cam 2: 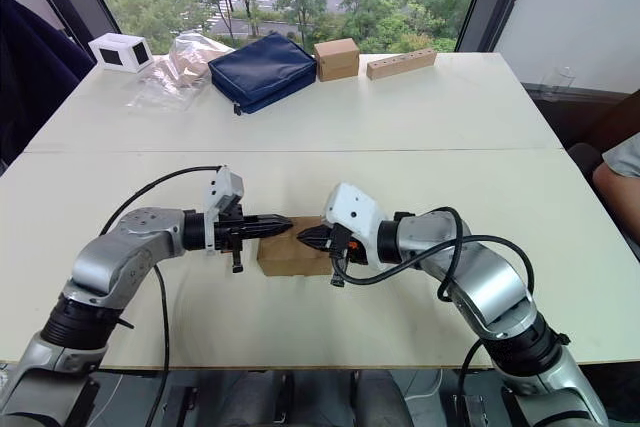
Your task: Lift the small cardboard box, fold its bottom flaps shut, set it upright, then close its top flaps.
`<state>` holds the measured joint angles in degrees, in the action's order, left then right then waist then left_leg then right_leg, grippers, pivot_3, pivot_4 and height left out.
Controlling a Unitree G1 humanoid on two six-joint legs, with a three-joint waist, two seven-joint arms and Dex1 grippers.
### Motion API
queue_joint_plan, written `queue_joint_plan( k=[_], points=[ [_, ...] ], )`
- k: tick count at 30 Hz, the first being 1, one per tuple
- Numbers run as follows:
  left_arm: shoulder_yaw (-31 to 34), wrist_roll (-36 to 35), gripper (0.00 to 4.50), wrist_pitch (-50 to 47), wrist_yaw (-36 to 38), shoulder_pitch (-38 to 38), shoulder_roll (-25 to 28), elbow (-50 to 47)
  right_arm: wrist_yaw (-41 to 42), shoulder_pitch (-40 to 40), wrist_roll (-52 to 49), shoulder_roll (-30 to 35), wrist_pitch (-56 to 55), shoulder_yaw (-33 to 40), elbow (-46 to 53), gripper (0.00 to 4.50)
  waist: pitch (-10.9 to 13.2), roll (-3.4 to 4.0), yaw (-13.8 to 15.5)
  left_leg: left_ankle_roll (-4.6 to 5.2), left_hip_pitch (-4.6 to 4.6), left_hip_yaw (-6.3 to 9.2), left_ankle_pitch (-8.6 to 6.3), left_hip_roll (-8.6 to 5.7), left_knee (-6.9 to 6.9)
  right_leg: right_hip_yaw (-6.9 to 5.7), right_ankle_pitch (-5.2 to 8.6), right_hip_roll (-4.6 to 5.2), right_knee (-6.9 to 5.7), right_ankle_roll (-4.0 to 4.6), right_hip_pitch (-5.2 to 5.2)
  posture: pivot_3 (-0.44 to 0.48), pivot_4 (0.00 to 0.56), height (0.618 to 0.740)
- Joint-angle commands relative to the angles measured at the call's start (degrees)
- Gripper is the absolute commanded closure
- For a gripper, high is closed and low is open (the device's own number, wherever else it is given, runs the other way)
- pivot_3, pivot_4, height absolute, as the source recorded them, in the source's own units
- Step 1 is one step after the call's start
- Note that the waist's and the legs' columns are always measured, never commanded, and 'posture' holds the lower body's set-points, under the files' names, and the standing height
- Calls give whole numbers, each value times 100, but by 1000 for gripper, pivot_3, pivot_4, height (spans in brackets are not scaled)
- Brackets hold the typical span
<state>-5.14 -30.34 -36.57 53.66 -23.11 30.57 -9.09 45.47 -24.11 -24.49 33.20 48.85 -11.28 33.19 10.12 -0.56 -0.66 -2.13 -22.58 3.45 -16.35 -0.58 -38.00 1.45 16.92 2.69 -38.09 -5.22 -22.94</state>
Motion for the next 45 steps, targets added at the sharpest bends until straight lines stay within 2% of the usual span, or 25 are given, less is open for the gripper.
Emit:
queue_joint_plan(
  k=[1, 4, 8, 15, 24, 36, 41, 43, 45],
  points=[
    [444, -499, 4416, -406, -186, -137, -13, -372, -102, -107, -354, -118, 27, 467, 27, 4500, 0, 0, -6, 0, 0, 0, 0, 0, 0, 0, 0, 0, 0, 0, 0, 0, 150, 740],
    [486, -561, 4416, -556, -249, -96, 92, -610, -147, -175, -346, -111, -55, 520, -118, 4500, 0, 1, -31, 0, 0, 1, 0, 2, 0, 0, 0, -4, -1, 0, -2, 0, 150, 740],
    [314, -450, 4416, -587, -226, 74, 244, -851, -207, -219, -42, -121, -358, 214, -460, 4500, 0, 1, -18, 0, 2, 0, 0, 2, 1, 0, 0, -3, -1, 0, -1, 0, 150, 740],
    [117, -235, 4416, -417, -281, 340, 278, -848, -298, -309, 361, -232, -609, -342, -780, 4500, 0, 1, -16, 0, 2, -1, 0, 1, 1, 1, 0, -2, 0, 0, -1, 0, 150, 740],
    [-90, 116, 4416, -162, -216, 424, 350, -692, -265, -197, 659, -125, -592, -704, -825, 4500, 0, 2, -14, 0, 2, -1, 0, 1, 1, 1, 0, -1, 0, 0, -1, 0, 150, 740],
    [-53, 197, 4416, -24, -248, 518, 302, -664, -235, -211, 945, -118, -787, -801, -989, 4500, 0, 2, -13, 0, 6, 0, 0, 1, 1, 1, 0, -2, 0, 0, 4, 0, 150, 740],
    [1156, -677, 4416, -200, -1189, 449, -406, -978, -293, -136, 144, -537, -975, 215, -811, 4500, 1, 1, -7, 0, 5, 1, 0, 2, 0, 0, 0, 0, 0, 0, 4, 0, 150, 740],
    [1465, -877, 4416, -355, -1274, 459, -317, -1071, -365, -144, -266, -682, -834, 680, -656, 4500, 1, 0, -17, 0, 5, 2, 0, 3, 0, 0, 0, 0, 0, 0, 4, 0, 150, 740],
    [1678, -1196, 4416, -770, -1028, 462, 81, -1029, -427, -81, -693, -676, -593, 1130, -453, 4500, 1, 0, -19, 0, 5, 1, 0, 4, 1, 1, 0, -2, -1, 0, 2, 0, 150, 740]
  ],
)
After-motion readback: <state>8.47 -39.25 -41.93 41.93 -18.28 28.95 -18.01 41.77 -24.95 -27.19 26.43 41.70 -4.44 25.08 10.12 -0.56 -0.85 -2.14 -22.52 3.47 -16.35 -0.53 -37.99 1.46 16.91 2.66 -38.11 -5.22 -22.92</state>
